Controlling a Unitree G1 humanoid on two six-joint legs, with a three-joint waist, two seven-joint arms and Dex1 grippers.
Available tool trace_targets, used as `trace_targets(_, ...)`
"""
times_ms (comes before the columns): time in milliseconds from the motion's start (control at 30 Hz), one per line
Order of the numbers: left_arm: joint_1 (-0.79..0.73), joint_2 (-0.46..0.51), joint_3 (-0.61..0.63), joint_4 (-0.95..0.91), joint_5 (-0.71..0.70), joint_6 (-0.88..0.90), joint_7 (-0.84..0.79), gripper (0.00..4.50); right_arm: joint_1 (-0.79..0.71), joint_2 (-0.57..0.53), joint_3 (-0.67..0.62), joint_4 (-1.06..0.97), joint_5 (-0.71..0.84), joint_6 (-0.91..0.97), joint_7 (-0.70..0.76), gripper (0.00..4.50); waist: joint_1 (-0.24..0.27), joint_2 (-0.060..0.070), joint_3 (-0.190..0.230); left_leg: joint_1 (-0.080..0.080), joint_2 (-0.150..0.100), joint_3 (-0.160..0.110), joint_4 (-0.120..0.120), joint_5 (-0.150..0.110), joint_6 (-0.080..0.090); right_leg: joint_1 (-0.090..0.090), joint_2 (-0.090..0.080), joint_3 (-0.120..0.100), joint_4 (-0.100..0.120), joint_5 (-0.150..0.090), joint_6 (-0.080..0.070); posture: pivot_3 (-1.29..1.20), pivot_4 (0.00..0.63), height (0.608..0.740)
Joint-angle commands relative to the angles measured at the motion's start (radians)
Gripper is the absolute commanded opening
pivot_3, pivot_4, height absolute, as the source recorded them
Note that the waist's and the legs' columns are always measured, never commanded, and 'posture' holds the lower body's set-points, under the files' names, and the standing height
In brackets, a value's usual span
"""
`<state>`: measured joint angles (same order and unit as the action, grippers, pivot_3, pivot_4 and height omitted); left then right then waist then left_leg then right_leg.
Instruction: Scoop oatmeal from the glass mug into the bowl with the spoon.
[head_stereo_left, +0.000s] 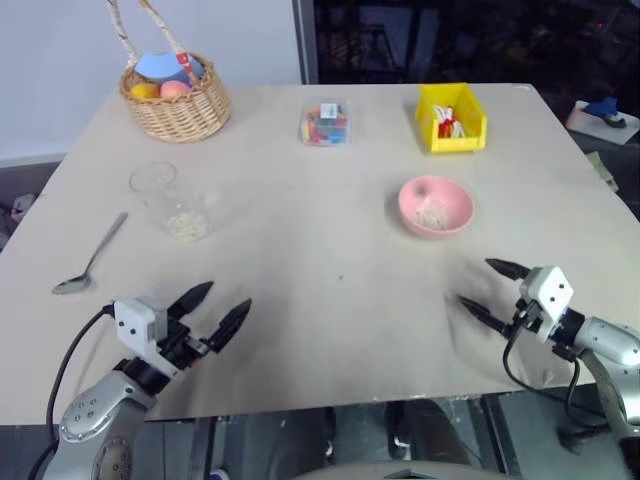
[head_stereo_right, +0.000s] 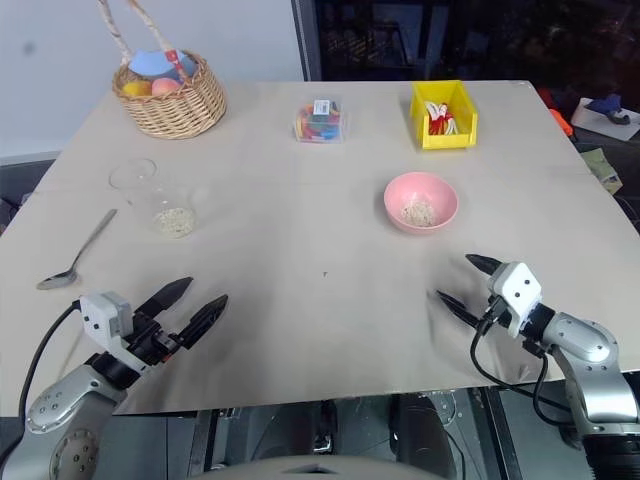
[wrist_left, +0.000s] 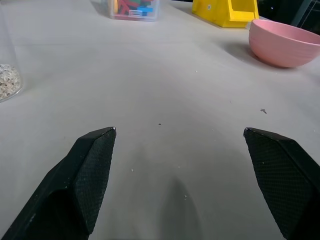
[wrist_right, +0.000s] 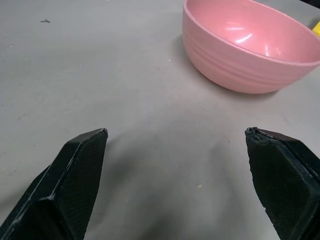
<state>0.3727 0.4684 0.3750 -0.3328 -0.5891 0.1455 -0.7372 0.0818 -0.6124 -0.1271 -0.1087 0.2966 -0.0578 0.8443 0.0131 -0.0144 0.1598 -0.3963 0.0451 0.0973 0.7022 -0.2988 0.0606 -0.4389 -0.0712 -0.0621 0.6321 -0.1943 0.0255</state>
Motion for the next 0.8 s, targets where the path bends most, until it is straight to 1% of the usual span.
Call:
trace_targets(33, -0.012, -0.010, 0.011, -0.030, -0.006, 0.003, 0.030, 4.31, -0.008, 0.006, -0.021, -0.056, 0.064, -0.028, 0.036, 4.46, 0.000, 0.000, 0.000, 0.000, 0.000, 0.000, 0.000, 0.000, 0.000, 0.000, 0.000, 0.000, 0.000, 0.000, 0.000, 0.00, 0.150, 0.740)
trace_targets(133, -0.060, -0.046, 0.051, -0.012, -0.034, 0.043, 0.134, 4.31, -0.024, 0.032, -0.004, -0.202, 0.244, -0.001, 0.125, 4.46, 0.001, 0.000, 0.000, 0.000, 0.000, 0.000, 0.000, 0.000, 0.000, 0.000, 0.000, 0.000, 0.000, 0.000, 0.000, 0.00, 0.150, 0.740)
trace_targets(233, -0.101, -0.054, 0.101, -0.008, -0.038, 0.106, 0.254, 4.31, -0.059, 0.046, 0.013, -0.302, 0.341, 0.057, 0.137, 4.46, -0.001, 0.000, 0.000, 0.000, 0.001, -0.001, 0.000, 0.000, 0.000, 0.000, 0.001, 0.000, 0.000, 0.000, 0.000, 0.00, 0.150, 0.740)
trace_targets(300, -0.129, -0.029, 0.139, -0.008, -0.032, 0.180, 0.343, 4.31, -0.089, 0.054, 0.041, -0.368, 0.389, 0.086, 0.142, 4.46, 0.000, -0.001, -0.001, 0.001, 0.001, -0.001, 0.000, 0.000, 0.000, 0.000, 0.001, 0.000, 0.000, 0.001, 0.000, 0.00, 0.150, 0.740)
trace_targets(367, -0.152, -0.014, 0.179, -0.003, -0.062, 0.218, 0.376, 4.31, -0.107, 0.058, 0.061, -0.407, 0.418, 0.106, 0.148, 4.46, 0.000, -0.002, 0.000, 0.000, 0.001, -0.001, 0.000, 0.000, 0.000, 0.000, 0.000, 0.000, 0.000, 0.002, -0.002, 0.00, 0.150, 0.740)
trace_targets(467, -0.159, -0.009, 0.221, 0.009, -0.096, 0.209, 0.345, 4.31, -0.120, 0.062, 0.081, -0.436, 0.431, 0.127, 0.143, 4.46, 0.001, -0.002, -0.001, 0.000, 0.001, -0.002, 0.000, 0.000, 0.000, 0.001, 0.000, -0.001, 0.000, 0.001, -0.002, 0.00, 0.150, 0.740)
trace_targets(633, -0.168, 0.020, 0.304, 0.030, -0.139, 0.268, 0.386, 4.31, -0.155, 0.068, 0.108, -0.476, 0.462, 0.169, 0.134, 4.46, 0.000, -0.002, -0.001, 0.000, 0.000, -0.001, 0.000, 0.000, -0.001, 0.001, -0.001, -0.001, 0.000, 0.002, -0.002, 0.00, 0.150, 0.740)
trace_targets(733, -0.194, 0.075, 0.343, 0.100, -0.131, 0.342, 0.439, 4.31, -0.172, 0.081, 0.125, -0.481, 0.459, 0.174, 0.130, 4.46, 0.001, -0.002, -0.001, 0.000, 0.001, -0.001, 0.000, 0.000, -0.001, 0.000, 0.000, -0.001, 0.001, 0.001, -0.002, 0.00, 0.150, 0.740)
trace_targets(800, -0.242, 0.134, 0.360, 0.158, -0.102, 0.423, 0.520, 4.31, -0.179, 0.088, 0.125, -0.464, 0.453, 0.170, 0.137, 4.46, 0.002, -0.002, -0.001, 0.001, 0.001, -0.001, 0.000, 0.000, -0.001, 0.000, 0.000, -0.002, 0.001, 0.001, -0.002, 0.00, 0.150, 0.740)
